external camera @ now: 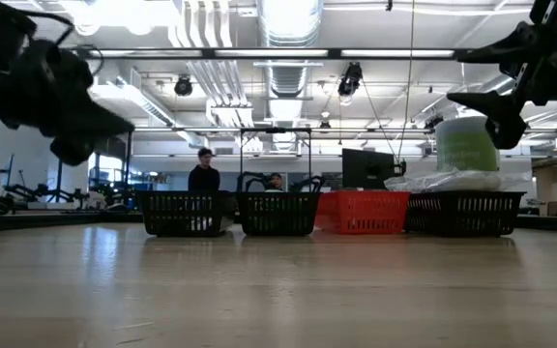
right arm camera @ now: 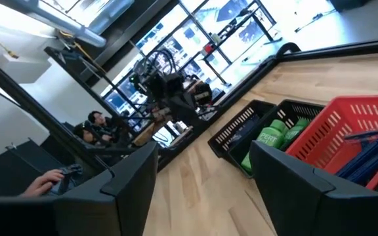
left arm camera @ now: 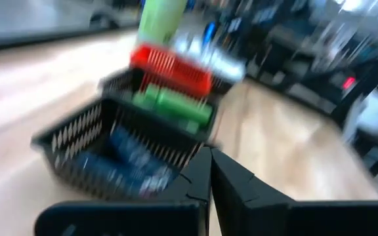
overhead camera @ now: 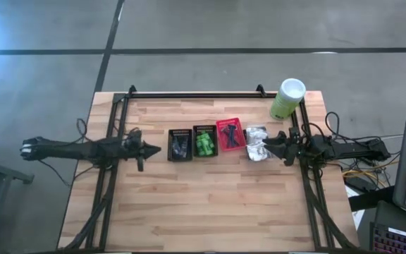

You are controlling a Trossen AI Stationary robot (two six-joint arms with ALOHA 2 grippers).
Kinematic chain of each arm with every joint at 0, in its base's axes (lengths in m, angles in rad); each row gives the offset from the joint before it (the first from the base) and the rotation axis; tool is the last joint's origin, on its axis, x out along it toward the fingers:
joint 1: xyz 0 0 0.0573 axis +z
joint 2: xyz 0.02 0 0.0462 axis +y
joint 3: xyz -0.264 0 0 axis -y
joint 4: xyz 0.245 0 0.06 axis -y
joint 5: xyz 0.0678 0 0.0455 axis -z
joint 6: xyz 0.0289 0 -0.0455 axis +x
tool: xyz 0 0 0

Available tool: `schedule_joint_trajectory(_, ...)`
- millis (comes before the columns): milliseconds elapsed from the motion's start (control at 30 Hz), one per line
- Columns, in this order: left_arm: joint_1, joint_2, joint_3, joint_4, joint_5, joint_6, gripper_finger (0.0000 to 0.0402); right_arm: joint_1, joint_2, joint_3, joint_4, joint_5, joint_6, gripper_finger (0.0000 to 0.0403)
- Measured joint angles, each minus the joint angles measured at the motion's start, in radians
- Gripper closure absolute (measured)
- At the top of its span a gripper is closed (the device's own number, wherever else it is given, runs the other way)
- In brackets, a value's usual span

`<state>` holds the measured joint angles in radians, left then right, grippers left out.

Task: Pick & Place Travel size toiletries
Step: Return to Home Position

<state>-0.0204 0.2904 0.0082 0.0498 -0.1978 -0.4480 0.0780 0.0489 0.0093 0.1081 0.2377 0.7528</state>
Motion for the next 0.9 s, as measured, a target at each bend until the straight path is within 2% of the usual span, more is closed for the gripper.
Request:
schedule_joint_trajectory(367,0.000,-0.290,-0.001,0.002,-0.003,0.000,0.0390,0.000,-0.001,0.000,0.000,0.000,0.000,0.0134)
schedule_joint_trajectory(533,0.003,-0.289,0.001,0.019,0.004,0.016,0.0390,0.000,0.000,0.000,0.000,-0.001,-0.001,0.0122)
schedule_joint_trajectory(700,0.006,-0.289,-0.001,-0.004,0.003,0.240,0.0390,0.000,-0.001,0.000,0.000,-0.002,-0.001,0.0108)
schedule_joint_trajectory(900,0.006,-0.289,-0.001,-0.006,-0.002,0.343,0.0390,0.000,-0.001,0.000,0.000,-0.002,-0.001,0.0090)
